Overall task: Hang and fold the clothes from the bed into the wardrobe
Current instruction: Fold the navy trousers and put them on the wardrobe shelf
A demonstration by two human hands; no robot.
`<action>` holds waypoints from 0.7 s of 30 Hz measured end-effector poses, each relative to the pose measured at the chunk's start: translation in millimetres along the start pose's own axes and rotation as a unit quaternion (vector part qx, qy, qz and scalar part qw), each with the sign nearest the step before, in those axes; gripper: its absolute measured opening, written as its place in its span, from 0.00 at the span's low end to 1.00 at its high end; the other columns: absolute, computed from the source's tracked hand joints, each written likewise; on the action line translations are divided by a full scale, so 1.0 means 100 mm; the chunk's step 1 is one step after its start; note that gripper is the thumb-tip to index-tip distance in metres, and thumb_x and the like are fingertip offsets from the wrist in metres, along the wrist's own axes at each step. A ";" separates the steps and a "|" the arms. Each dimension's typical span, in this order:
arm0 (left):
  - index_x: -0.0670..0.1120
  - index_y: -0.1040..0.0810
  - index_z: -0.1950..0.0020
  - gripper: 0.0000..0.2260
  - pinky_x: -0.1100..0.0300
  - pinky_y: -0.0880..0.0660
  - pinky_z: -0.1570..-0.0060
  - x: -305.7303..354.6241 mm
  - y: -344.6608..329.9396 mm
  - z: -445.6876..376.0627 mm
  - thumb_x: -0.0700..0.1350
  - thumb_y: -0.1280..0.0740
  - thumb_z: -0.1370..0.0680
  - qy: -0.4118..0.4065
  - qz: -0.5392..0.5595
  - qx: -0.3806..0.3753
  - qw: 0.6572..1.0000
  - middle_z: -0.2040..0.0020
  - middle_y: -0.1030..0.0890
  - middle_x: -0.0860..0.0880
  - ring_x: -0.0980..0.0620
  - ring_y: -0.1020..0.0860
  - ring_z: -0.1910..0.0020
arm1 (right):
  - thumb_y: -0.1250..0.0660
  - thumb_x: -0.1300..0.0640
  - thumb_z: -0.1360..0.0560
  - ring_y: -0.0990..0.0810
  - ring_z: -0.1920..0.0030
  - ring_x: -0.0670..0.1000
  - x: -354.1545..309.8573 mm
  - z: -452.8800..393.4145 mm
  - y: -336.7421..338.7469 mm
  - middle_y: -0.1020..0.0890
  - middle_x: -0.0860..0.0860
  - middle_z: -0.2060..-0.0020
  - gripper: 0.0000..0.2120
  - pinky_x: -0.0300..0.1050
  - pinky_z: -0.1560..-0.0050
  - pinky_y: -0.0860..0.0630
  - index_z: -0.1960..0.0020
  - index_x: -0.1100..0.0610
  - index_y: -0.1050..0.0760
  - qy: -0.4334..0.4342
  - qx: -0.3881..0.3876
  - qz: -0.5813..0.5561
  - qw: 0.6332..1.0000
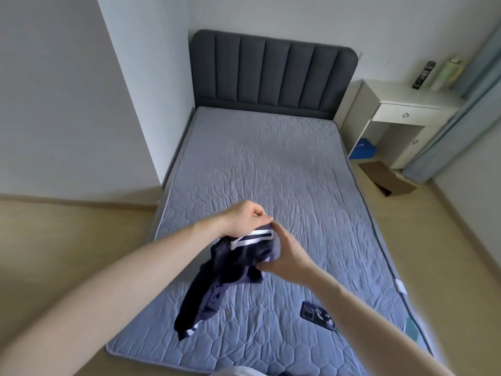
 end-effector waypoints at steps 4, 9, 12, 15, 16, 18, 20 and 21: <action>0.46 0.15 0.53 0.15 0.59 0.27 0.57 -0.02 -0.04 0.07 0.58 0.25 0.25 0.005 0.081 -0.040 0.996 0.60 0.17 0.49 0.55 0.23 0.62 | 0.26 0.48 0.31 0.20 0.63 0.40 0.00 -0.09 -0.02 0.17 0.42 0.64 0.10 0.42 0.62 0.24 0.52 0.41 0.23 -0.017 0.067 -0.025 0.997; 0.52 0.21 0.40 0.31 0.60 0.21 0.46 -0.73 -0.28 0.48 0.57 0.16 0.39 0.033 0.175 -0.039 0.983 0.49 0.16 0.52 0.58 0.18 0.50 | 0.36 0.53 0.31 0.16 0.64 0.47 0.04 -0.05 -0.10 0.15 0.51 0.64 0.09 0.49 0.68 0.18 0.57 0.52 0.18 -0.068 0.073 -0.161 0.982; 0.54 0.22 0.39 0.31 0.52 0.23 0.35 -1.25 -0.73 0.72 0.56 0.15 0.39 0.093 0.148 -0.066 0.982 0.44 0.15 0.55 0.58 0.17 0.44 | 0.41 0.58 0.29 0.13 0.57 0.54 0.00 -0.05 -0.12 0.13 0.56 0.58 0.14 0.49 0.66 0.17 0.53 0.54 0.17 -0.104 0.080 -0.252 0.959; 0.60 0.27 0.30 0.34 0.64 0.30 0.34 -1.54 -1.06 0.83 0.62 0.20 0.34 0.129 -0.010 -0.052 0.990 0.37 0.24 0.65 0.59 0.24 0.35 | 0.41 0.62 0.25 0.13 0.56 0.55 -0.02 -0.07 -0.10 0.13 0.58 0.56 0.13 0.49 0.65 0.18 0.50 0.58 0.18 -0.109 0.058 -0.278 0.952; 0.60 0.28 0.28 0.35 0.65 0.32 0.36 -1.59 -1.12 0.82 0.63 0.21 0.33 0.147 -0.035 -0.022 0.988 0.34 0.26 0.61 0.56 0.25 0.33 | 0.41 0.64 0.24 0.13 0.57 0.53 -0.02 -0.08 -0.08 0.13 0.57 0.56 0.12 0.49 0.65 0.18 0.49 0.59 0.19 -0.114 0.049 -0.294 0.948; 0.60 0.29 0.28 0.35 0.65 0.30 0.42 -1.60 -1.15 0.76 0.62 0.22 0.32 0.175 -0.015 0.043 0.983 0.33 0.28 0.55 0.52 0.24 0.36 | 0.40 0.65 0.24 0.14 0.58 0.50 0.02 -0.09 -0.01 0.14 0.56 0.57 0.10 0.51 0.64 0.17 0.48 0.62 0.21 -0.118 0.022 -0.329 0.937; 0.57 0.29 0.29 0.34 0.59 0.26 0.40 -1.58 -1.09 0.67 0.58 0.21 0.32 0.181 0.005 0.102 0.978 0.33 0.31 0.53 0.50 0.24 0.36 | 0.39 0.66 0.25 0.15 0.58 0.50 0.08 -0.08 0.09 0.15 0.55 0.58 0.09 0.53 0.62 0.17 0.48 0.63 0.23 -0.121 0.002 -0.350 0.929; 0.54 0.30 0.27 0.36 0.55 0.27 0.35 -1.58 -1.05 0.62 0.56 0.21 0.32 0.180 0.004 0.120 0.976 0.31 0.33 0.52 0.48 0.27 0.33 | 0.39 0.66 0.25 0.15 0.57 0.51 0.14 -0.07 0.15 0.15 0.55 0.57 0.08 0.54 0.62 0.17 0.47 0.62 0.24 -0.129 0.001 -0.359 0.924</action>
Point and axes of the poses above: each hand's wrist, its own z-axis away from the middle knuckle, its own y-axis out of the back of the hand, x = y × z, the point moved 4 cm from there along -z, towards the middle knuckle
